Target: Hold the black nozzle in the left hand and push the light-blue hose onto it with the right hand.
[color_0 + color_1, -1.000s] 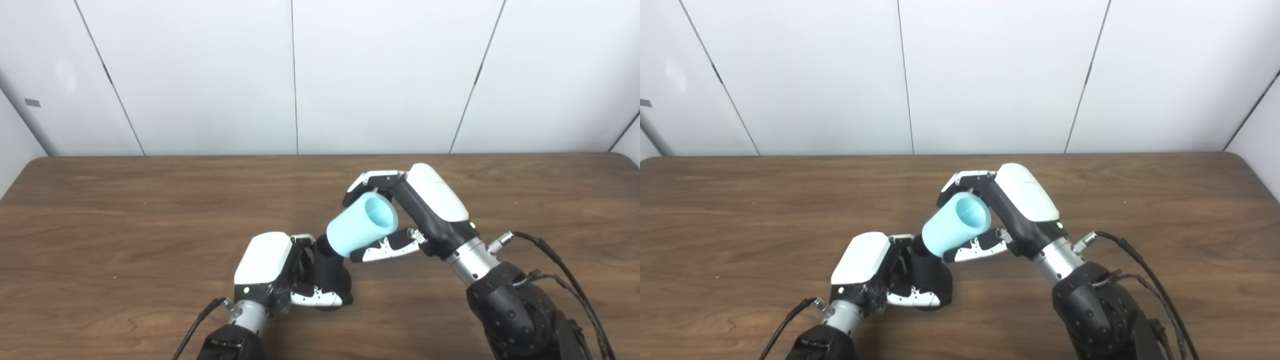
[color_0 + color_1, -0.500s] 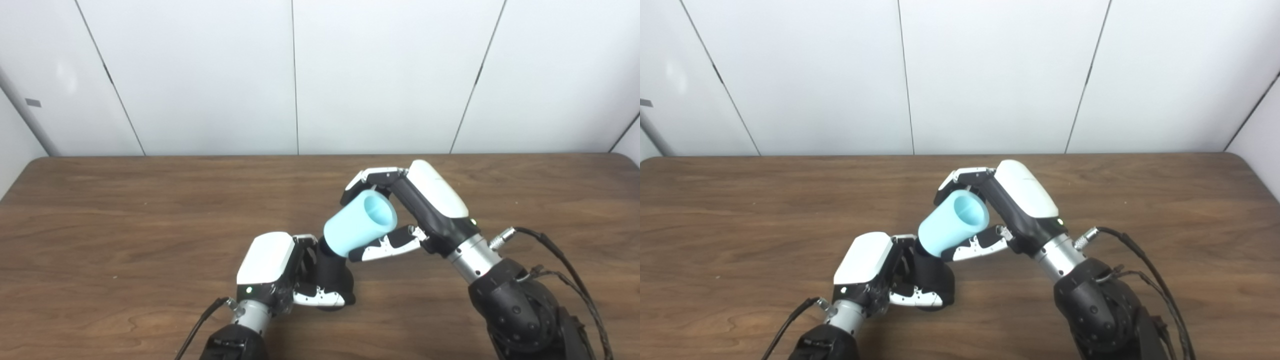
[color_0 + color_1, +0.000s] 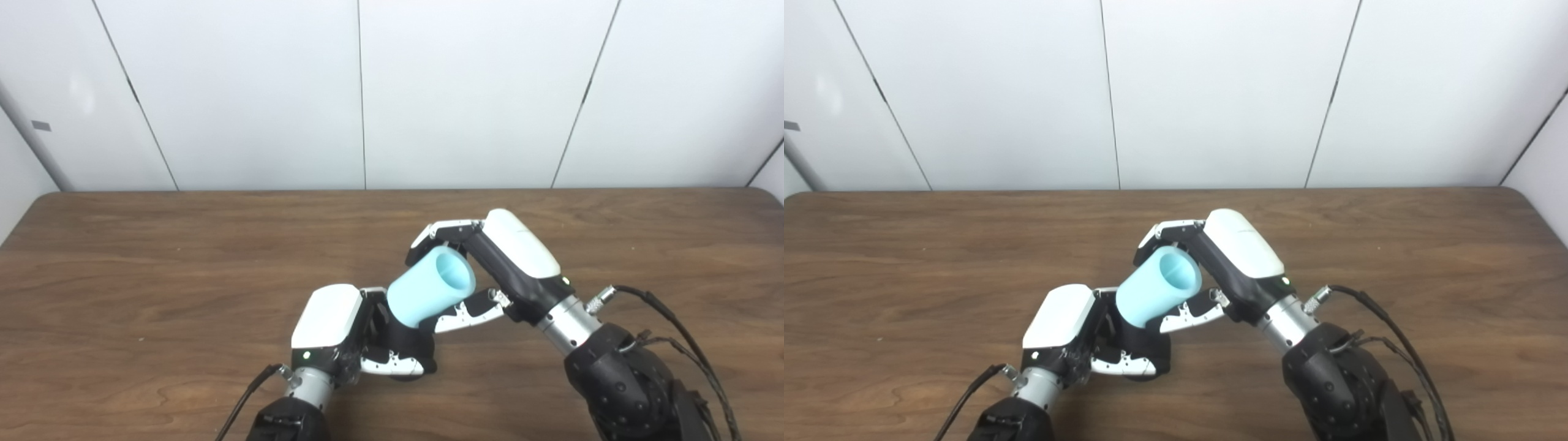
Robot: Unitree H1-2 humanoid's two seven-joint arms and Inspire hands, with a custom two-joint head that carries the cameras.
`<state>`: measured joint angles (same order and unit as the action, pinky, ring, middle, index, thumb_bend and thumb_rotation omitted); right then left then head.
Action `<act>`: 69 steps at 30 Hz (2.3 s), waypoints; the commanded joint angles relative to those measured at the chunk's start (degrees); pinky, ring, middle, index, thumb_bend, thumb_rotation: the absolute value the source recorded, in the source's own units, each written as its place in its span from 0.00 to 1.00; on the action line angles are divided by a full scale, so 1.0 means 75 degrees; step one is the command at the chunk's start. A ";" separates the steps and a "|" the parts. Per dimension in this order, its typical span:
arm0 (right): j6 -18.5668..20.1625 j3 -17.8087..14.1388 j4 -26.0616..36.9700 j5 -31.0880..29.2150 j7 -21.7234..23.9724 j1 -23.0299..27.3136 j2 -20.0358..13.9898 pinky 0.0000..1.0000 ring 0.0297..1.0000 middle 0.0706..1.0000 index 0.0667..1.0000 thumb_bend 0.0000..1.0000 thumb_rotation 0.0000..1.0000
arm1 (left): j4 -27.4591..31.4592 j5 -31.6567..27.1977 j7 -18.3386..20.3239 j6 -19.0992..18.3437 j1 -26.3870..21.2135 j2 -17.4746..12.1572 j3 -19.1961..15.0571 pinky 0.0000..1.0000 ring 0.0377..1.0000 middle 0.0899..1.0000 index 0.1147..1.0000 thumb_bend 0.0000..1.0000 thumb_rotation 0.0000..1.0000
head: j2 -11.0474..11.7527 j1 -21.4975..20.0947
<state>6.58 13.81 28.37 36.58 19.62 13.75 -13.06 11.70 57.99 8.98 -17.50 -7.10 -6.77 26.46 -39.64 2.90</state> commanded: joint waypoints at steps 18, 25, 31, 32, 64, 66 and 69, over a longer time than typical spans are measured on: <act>-0.0245 0.0132 -0.0119 0.0278 -0.0198 0.0273 0.0090 0.30 0.39 0.49 0.50 0.49 0.00 | -0.0194 0.0377 0.0536 0.0049 0.0112 0.0029 0.0592 0.37 0.40 0.39 0.45 0.50 0.00 | -0.0027 0.0070; -0.0258 0.0029 -0.0192 0.0218 -0.0161 0.0535 0.0009 0.30 0.39 0.49 0.49 0.49 0.00 | -0.0302 0.0528 0.0567 0.0055 0.0188 0.0031 0.0768 0.35 0.40 0.39 0.45 0.50 0.00 | -0.0068 0.0088; -0.0157 -0.0031 -0.0228 0.0322 -0.0118 0.0718 -0.0019 0.31 0.38 0.48 0.49 0.49 0.00 | -0.0366 0.0626 0.0468 0.0075 0.0203 0.0125 0.0862 0.38 0.41 0.42 0.43 0.51 0.00 | -0.0104 0.0128; -0.0142 -0.0030 -0.0222 0.0324 -0.0092 0.0739 -0.0028 0.32 0.38 0.48 0.49 0.49 0.00 | -0.0371 0.0650 0.0455 0.0084 0.0203 0.0131 0.0882 0.37 0.41 0.41 0.44 0.50 0.00 | -0.0104 0.0128; 0.0638 0.0699 0.0352 0.0727 0.2653 0.1353 -0.1293 0.28 0.36 0.47 0.53 0.49 0.00 | -0.0119 0.0787 0.0826 -0.0078 0.0211 0.0141 0.0996 0.35 0.39 0.39 0.44 0.50 0.00 | -0.0378 -0.0097; 0.0663 0.0759 0.0360 0.0768 0.2749 0.1412 -0.1288 0.29 0.36 0.47 0.53 0.49 0.00 | -0.0106 0.0768 0.0828 -0.0072 0.0215 0.0134 0.0976 0.35 0.39 0.39 0.45 0.50 0.00 | -0.0402 -0.0144; 0.0799 0.0862 0.0399 0.0823 0.3063 0.1552 -0.1325 0.31 0.36 0.46 0.52 0.49 0.00 | -0.0097 0.0822 0.0854 -0.0069 0.0215 0.0118 0.0989 0.34 0.39 0.38 0.45 0.50 0.00 | -0.0419 -0.0199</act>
<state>12.12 19.12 31.23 41.75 39.11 24.59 -21.60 12.10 64.74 10.79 -18.59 -7.35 -5.99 31.89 -42.71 1.32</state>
